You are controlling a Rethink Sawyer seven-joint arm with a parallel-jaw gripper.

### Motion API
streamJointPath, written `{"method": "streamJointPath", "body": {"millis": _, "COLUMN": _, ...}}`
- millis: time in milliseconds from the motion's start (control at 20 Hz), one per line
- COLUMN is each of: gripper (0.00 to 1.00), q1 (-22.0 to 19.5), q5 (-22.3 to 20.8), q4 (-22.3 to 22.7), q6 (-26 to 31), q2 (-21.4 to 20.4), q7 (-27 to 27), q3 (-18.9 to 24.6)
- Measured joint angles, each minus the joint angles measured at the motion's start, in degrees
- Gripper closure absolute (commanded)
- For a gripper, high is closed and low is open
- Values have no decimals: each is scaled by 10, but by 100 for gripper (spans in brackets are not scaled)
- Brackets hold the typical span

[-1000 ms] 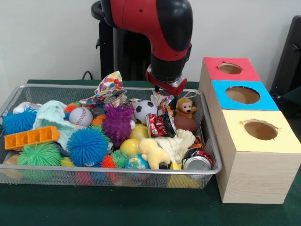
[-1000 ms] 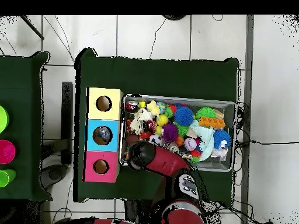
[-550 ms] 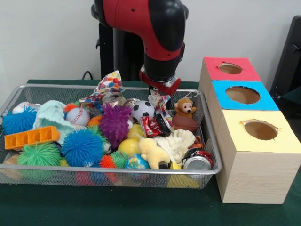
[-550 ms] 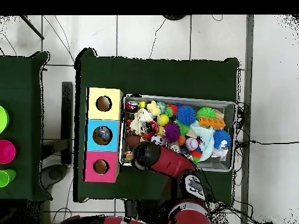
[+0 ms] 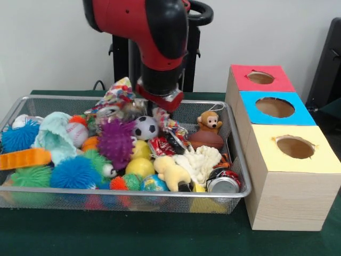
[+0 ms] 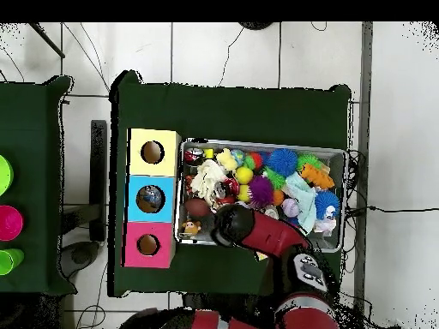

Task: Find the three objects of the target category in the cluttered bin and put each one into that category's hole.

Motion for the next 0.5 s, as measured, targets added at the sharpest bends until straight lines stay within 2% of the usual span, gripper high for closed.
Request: {"method": "streamJointPath", "body": {"millis": 500, "gripper": 0, "q1": -55, "q5": -88, "q4": -51, "q6": 10, "q2": 6, "q7": 0, "q3": -6}}
